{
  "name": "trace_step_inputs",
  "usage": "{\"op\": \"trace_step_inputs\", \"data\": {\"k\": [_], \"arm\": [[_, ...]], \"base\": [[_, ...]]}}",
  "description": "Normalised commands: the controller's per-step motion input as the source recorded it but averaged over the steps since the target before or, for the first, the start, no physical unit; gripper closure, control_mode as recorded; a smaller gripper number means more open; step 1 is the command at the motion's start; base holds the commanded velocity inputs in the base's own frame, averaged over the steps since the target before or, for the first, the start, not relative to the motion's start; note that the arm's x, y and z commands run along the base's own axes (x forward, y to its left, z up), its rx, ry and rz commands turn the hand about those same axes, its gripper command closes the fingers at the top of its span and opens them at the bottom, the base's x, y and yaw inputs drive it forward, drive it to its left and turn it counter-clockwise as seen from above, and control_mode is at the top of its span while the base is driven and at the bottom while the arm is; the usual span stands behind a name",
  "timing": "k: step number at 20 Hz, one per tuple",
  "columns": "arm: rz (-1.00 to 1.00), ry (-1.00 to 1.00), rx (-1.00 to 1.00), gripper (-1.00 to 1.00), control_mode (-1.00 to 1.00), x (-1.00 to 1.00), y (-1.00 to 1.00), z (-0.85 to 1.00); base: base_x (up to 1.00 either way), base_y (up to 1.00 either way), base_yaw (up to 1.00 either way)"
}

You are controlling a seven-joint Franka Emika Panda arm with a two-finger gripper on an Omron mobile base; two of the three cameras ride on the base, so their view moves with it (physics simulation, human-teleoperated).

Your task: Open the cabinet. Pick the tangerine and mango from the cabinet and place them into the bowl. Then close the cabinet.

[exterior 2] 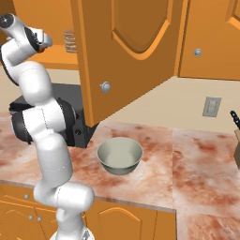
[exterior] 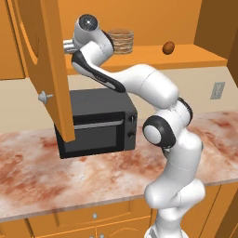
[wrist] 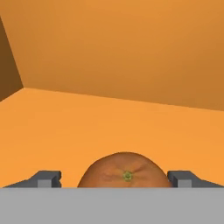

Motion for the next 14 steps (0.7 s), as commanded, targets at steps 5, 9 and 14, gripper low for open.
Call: {"op": "trace_step_inputs", "data": {"k": [5, 9, 14], "arm": [[0.00, 0.02, -0.03, 1.00, -1.00, 0.00, 0.00, -0.32], [0.00, 0.00, 0.00, 1.00, -1.00, -0.16, -0.02, 0.00], [0.00, -0.02, 0.00, 1.00, -1.00, -0.78, -0.23, -0.01]], "base": [[0.00, 0.00, 0.00], [0.00, 0.00, 0.00], [0.00, 0.00, 0.00]]}}
